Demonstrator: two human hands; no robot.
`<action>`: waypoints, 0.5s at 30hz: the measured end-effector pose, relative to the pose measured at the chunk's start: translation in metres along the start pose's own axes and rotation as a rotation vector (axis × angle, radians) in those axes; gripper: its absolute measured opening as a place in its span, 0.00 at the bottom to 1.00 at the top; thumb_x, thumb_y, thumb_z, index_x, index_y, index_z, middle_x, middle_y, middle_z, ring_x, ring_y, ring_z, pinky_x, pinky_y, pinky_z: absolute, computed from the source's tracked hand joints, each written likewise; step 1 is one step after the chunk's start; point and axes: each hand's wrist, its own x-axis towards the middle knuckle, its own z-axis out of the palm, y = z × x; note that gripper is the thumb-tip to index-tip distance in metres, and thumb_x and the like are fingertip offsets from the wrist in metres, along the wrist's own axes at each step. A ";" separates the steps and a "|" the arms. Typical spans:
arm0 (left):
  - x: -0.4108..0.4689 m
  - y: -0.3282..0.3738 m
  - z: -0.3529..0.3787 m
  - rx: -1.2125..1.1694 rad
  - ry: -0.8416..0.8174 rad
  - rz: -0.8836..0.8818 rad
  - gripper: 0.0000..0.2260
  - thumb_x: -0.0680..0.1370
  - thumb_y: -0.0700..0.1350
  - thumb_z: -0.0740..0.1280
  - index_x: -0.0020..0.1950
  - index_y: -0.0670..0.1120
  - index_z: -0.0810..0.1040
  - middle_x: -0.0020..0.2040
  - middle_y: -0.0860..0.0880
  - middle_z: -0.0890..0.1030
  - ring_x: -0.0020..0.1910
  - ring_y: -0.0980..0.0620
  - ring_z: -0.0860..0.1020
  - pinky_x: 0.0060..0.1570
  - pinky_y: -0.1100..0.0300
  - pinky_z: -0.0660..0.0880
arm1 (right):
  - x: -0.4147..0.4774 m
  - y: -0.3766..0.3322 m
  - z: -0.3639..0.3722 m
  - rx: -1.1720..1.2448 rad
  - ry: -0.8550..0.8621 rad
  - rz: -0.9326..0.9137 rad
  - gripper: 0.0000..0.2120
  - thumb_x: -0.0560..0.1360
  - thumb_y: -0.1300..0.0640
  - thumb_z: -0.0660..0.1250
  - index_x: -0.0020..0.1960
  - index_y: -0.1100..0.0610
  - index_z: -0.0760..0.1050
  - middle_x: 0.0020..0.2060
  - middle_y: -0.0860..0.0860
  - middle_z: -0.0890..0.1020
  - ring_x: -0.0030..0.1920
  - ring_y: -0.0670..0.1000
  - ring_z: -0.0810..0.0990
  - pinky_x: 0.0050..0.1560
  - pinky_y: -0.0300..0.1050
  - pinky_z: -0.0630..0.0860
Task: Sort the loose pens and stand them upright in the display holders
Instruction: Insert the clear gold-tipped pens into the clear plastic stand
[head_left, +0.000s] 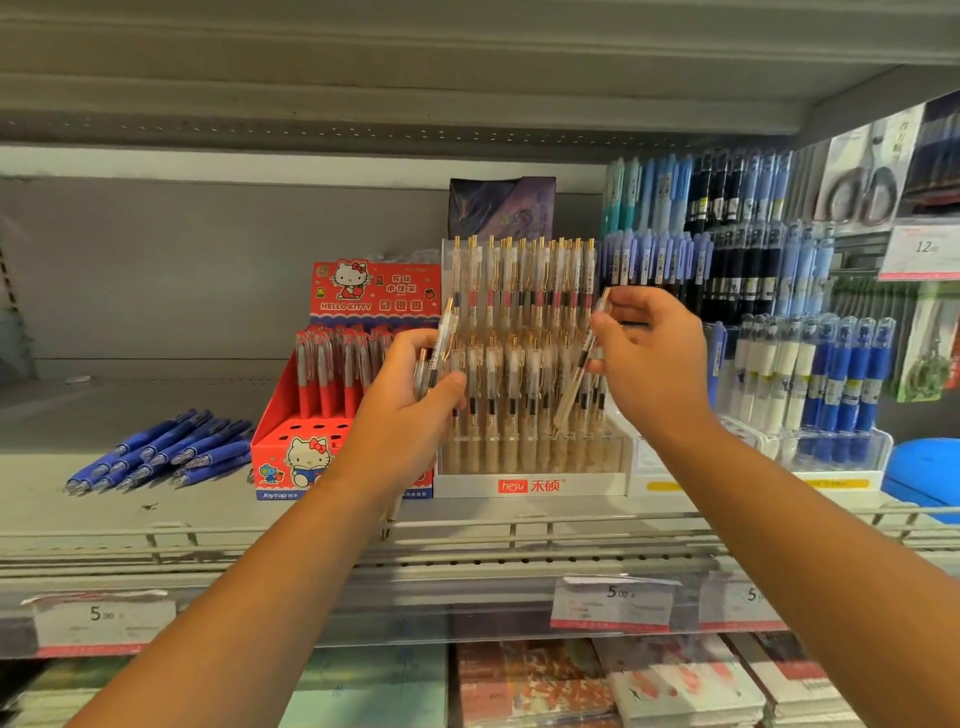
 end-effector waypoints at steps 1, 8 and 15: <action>0.000 -0.001 -0.001 -0.006 -0.012 -0.004 0.15 0.82 0.41 0.62 0.56 0.63 0.73 0.35 0.59 0.79 0.25 0.61 0.74 0.23 0.70 0.69 | -0.001 0.000 0.001 -0.001 -0.001 -0.018 0.11 0.78 0.59 0.69 0.60 0.55 0.76 0.48 0.46 0.79 0.47 0.49 0.83 0.47 0.55 0.83; 0.001 -0.002 -0.002 -0.075 -0.003 -0.012 0.16 0.81 0.37 0.58 0.52 0.59 0.76 0.37 0.41 0.77 0.26 0.48 0.66 0.23 0.57 0.64 | -0.004 -0.001 0.008 -0.090 -0.047 -0.095 0.11 0.78 0.60 0.68 0.61 0.56 0.76 0.45 0.40 0.78 0.46 0.47 0.82 0.47 0.52 0.83; 0.002 -0.002 0.000 -0.004 0.007 -0.003 0.14 0.83 0.42 0.60 0.60 0.62 0.71 0.41 0.51 0.83 0.29 0.56 0.74 0.28 0.61 0.72 | -0.020 0.011 0.016 -0.310 -0.240 -0.108 0.11 0.78 0.55 0.69 0.59 0.54 0.75 0.42 0.41 0.76 0.41 0.43 0.78 0.44 0.38 0.76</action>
